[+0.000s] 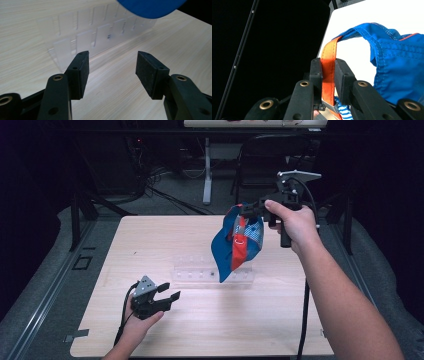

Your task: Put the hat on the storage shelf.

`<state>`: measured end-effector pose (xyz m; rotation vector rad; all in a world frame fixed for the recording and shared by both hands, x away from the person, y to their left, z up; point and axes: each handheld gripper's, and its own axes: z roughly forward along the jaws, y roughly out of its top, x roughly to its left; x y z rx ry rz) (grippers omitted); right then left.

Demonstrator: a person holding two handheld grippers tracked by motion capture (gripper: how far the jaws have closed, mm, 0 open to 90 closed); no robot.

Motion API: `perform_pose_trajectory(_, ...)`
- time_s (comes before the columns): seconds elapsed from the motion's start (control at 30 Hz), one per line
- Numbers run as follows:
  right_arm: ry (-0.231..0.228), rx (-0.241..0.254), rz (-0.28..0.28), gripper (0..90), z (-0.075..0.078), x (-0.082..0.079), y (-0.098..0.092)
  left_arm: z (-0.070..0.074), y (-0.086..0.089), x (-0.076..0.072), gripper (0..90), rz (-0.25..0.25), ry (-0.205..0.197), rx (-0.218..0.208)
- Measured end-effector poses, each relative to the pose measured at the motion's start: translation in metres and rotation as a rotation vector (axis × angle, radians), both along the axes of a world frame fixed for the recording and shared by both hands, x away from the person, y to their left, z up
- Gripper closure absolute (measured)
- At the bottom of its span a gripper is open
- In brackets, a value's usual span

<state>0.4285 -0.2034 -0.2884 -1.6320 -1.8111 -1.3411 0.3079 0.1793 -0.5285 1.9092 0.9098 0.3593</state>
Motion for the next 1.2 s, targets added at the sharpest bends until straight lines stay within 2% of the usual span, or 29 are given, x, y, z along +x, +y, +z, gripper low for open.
perform_pose_trajectory(0.1,0.001,0.001,-0.003,78.2,-0.003,0.003,0.004,0.005,-0.008,0.001,46.6,-0.040,-0.019,-0.005)
perform_pose_trajectory(0.4,-0.019,0.001,-0.033,78.2,-0.006,0.010,0.017,0.011,-0.030,0.003,47.0,-0.085,-0.038,-0.021)
perform_pose_trajectory(0.63,-0.028,0.013,-0.044,78.2,-0.007,0.012,0.018,0.015,-0.037,0.008,47.6,-0.083,-0.037,-0.035)
perform_pose_trajectory(0.8,-0.026,0.014,-0.049,78.2,-0.007,0.013,0.018,0.019,-0.044,0.010,47.7,-0.084,-0.064,-0.039)
perform_pose_trajectory(0.93,-0.028,0.010,-0.050,78.2,-0.007,0.013,0.017,0.022,-0.055,0.016,49.5,-0.076,-0.065,-0.045)
perform_pose_trajectory(1.0,-0.026,0.009,-0.048,78.2,-0.008,0.013,0.018,0.024,-0.062,0.018,52.6,-0.085,-0.074,-0.038)
perform_pose_trajectory(1.2,-0.025,0.012,-0.045,78.2,-0.008,0.014,0.018,0.030,-0.087,0.021,52.9,-0.092,-0.129,0.017)
